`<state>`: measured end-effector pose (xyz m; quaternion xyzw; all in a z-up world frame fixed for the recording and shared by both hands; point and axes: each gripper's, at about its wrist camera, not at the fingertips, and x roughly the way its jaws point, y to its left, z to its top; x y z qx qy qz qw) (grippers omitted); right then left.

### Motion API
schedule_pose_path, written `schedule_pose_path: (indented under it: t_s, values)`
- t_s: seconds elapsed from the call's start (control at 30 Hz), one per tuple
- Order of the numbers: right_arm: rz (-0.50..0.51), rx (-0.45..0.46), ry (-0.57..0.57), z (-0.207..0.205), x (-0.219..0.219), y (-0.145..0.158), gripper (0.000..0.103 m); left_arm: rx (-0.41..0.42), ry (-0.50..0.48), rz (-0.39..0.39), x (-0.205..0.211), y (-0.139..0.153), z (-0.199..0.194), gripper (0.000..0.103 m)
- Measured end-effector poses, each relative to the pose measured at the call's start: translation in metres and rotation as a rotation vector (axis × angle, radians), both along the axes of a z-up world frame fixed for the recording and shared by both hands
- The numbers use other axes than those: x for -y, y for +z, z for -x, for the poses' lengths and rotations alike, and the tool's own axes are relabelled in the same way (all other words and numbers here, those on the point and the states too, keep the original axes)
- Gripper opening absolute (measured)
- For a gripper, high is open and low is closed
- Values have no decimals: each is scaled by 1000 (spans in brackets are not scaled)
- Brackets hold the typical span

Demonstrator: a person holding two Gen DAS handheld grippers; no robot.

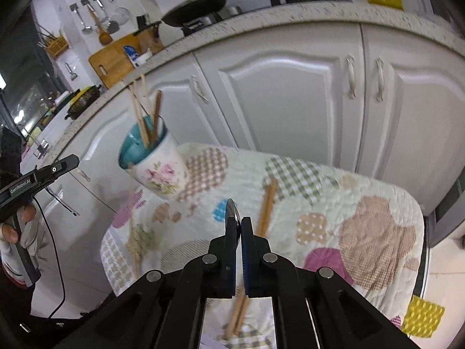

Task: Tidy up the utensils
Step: 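Lift the chopstick and steel spoon toward the utensil holder, then lower the left tool's chopstick into the holder while the right tool lowers the spoon, then open both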

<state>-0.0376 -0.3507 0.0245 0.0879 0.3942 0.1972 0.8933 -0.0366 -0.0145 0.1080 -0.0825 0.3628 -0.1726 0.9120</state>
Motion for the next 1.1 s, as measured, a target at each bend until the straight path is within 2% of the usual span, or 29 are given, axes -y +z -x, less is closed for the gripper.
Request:
schedule_pose_path:
  t_s: [0.2, 0.33, 0.43, 0.5, 0.67, 0.77, 0.9, 0.97, 1.0, 1.03, 1.1]
  values:
    - [-17, 59, 43, -5, -24, 27, 3, 52, 47, 18, -26, 26, 0, 5]
    - [-26, 62, 58, -10, -36, 33, 3, 32, 35, 15, -27, 21, 0, 5]
    - [-16, 52, 69, -11, -41, 30, 3, -34, 14, 2, -18, -1, -3, 5]
    - [-14, 44, 74, -10, -43, 27, 3, -90, 1, -39, -4, -28, -9, 9]
    - [-17, 30, 69, -10, -40, 23, 3, -195, 2, -132, 30, -94, -26, 26]
    - [-26, 21, 61, -10, -36, 22, 3, -241, 31, -202, 49, -132, -42, 27]
    - [-32, 13, 55, -8, -31, 21, 3, -300, 42, -221, 66, -167, -65, 27]
    - [-32, 12, 54, -7, -30, 21, 3, -318, 37, -248, 73, -179, -71, 24]
    - [-34, 14, 56, -7, -30, 22, 3, -292, 37, -247, 73, -178, -70, 18]
    - [-36, 16, 57, -7, -30, 22, 3, -296, 25, -248, 73, -177, -69, 6]
    - [-39, 21, 63, -7, -31, 23, 3, -322, 3, -194, 65, -175, -66, 4]
